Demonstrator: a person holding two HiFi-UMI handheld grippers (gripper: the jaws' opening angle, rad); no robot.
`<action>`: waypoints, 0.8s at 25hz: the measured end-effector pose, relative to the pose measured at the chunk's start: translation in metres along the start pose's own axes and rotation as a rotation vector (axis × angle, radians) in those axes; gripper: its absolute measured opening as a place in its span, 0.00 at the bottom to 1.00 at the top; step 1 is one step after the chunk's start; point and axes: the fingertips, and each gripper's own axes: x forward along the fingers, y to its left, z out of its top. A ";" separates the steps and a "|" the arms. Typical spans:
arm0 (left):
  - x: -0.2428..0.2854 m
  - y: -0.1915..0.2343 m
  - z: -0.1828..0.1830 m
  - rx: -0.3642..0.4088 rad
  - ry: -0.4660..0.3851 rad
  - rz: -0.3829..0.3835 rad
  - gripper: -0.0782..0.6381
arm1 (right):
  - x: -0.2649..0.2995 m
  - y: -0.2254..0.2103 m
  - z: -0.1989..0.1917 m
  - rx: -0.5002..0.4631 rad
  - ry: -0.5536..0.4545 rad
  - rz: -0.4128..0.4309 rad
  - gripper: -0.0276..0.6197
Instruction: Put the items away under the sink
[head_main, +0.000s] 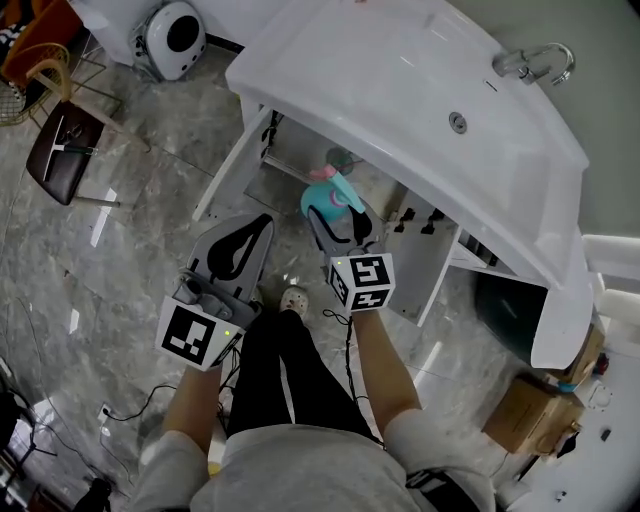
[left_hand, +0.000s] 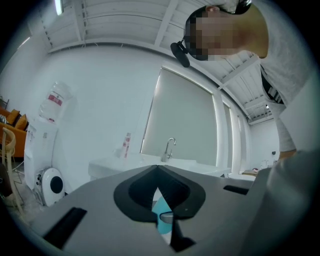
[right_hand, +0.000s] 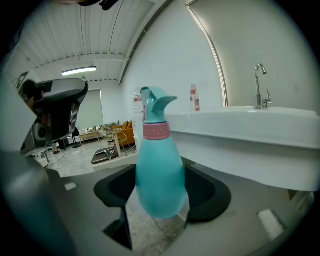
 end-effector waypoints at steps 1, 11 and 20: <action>0.001 0.001 -0.011 -0.009 0.016 -0.007 0.12 | 0.004 -0.001 -0.009 0.004 0.001 -0.002 0.53; 0.006 0.014 -0.127 -0.025 0.043 -0.046 0.12 | 0.047 -0.020 -0.102 0.021 0.008 -0.028 0.53; 0.020 0.042 -0.224 -0.008 0.020 -0.058 0.12 | 0.105 -0.040 -0.185 0.018 0.007 -0.029 0.53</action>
